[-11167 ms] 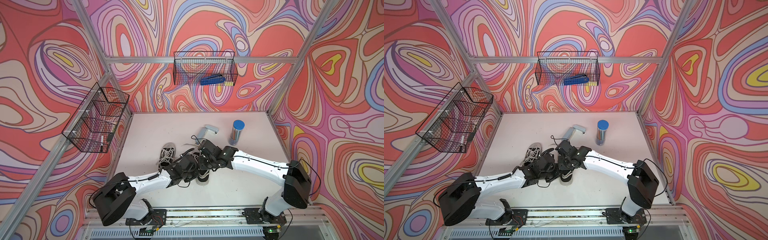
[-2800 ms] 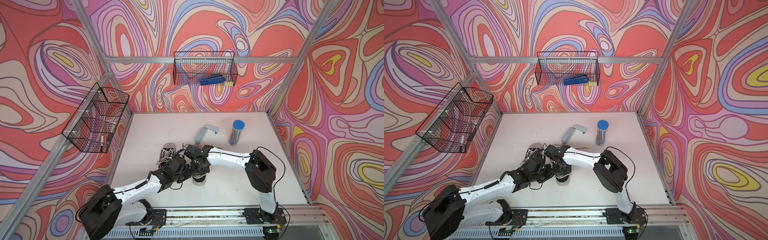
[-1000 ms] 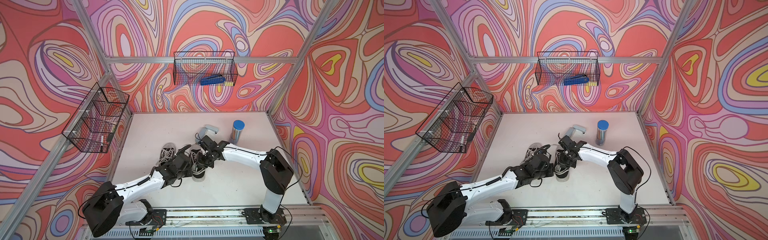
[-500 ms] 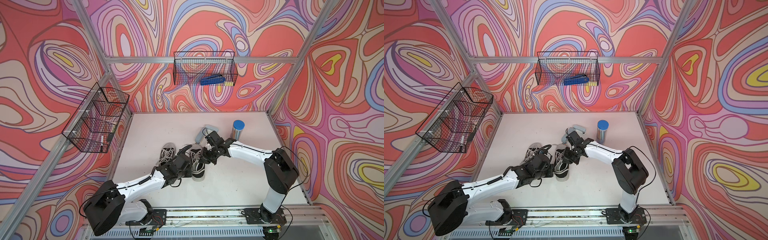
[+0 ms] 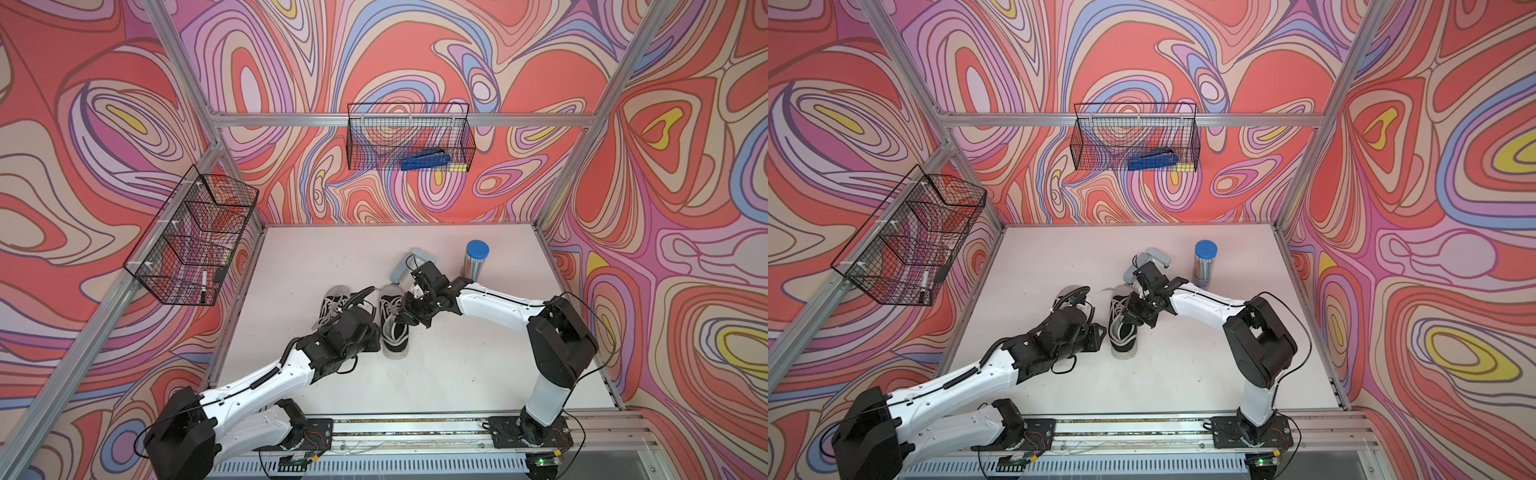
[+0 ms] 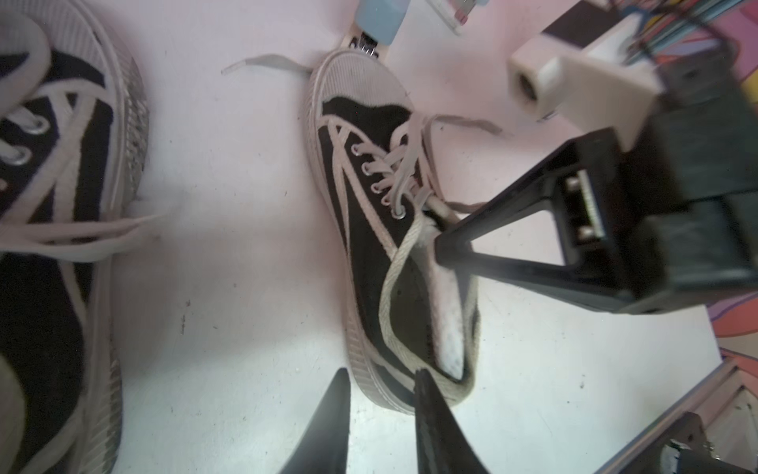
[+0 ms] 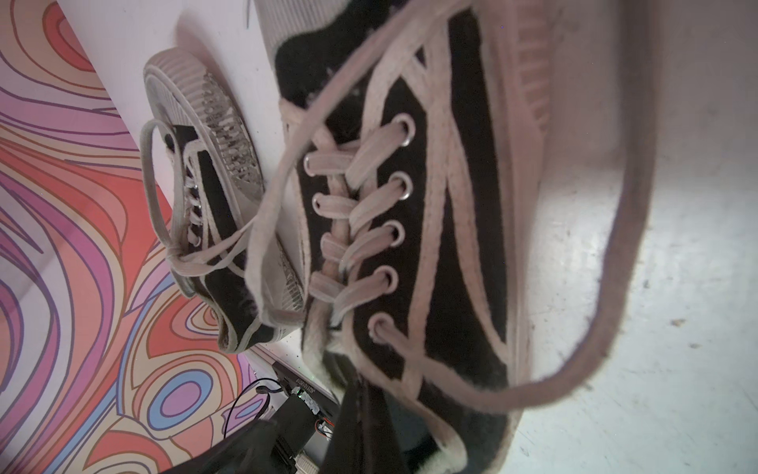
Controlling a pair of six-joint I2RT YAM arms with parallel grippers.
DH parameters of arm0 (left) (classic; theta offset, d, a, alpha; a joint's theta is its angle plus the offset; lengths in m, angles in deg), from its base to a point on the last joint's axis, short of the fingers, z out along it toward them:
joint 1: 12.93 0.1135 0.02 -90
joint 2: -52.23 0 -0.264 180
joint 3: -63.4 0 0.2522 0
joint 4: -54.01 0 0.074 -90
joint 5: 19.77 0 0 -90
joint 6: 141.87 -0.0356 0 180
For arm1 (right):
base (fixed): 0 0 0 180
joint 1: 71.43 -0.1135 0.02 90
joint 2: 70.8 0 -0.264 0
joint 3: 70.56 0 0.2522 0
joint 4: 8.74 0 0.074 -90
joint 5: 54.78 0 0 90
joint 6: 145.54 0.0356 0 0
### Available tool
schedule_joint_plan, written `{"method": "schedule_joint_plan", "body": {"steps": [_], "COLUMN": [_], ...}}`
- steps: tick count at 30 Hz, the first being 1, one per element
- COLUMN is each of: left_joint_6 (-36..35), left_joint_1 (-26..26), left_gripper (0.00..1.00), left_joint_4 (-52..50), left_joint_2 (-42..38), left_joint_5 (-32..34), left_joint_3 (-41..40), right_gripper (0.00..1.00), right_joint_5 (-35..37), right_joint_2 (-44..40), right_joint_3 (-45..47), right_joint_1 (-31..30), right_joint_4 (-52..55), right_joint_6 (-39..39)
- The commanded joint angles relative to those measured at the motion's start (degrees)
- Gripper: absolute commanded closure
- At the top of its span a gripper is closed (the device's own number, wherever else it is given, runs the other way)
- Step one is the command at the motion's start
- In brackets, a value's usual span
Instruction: Remove the insole from the shoe
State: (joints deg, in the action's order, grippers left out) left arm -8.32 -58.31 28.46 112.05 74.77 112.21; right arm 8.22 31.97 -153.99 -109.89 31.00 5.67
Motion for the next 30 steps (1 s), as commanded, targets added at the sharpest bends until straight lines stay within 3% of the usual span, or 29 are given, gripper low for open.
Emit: {"method": "schedule_joint_plan", "body": {"steps": [1,12,30], "left_joint_6": [0.30,4.48,5.76], "left_joint_1": [0.03,0.04,1.07], "left_gripper": [0.62,0.59,0.61], "left_joint_4": [0.44,7.40,4.80], "left_joint_2": [-1.89,7.32,17.06], "left_joint_5": [-1.25,-11.65,-12.63], "left_joint_3": [1.72,4.17,6.44], "right_gripper": [1.00,1.00,1.00], "right_joint_5": [3.10,2.75,2.21], "right_joint_2": [0.93,0.76,0.35], "right_joint_3": [1.03,1.25,1.77], "right_joint_1": [0.93,0.60,-0.11], "right_joint_4": [-1.90,-2.40,-3.74], "right_joint_6": [0.54,0.75,1.68]}}
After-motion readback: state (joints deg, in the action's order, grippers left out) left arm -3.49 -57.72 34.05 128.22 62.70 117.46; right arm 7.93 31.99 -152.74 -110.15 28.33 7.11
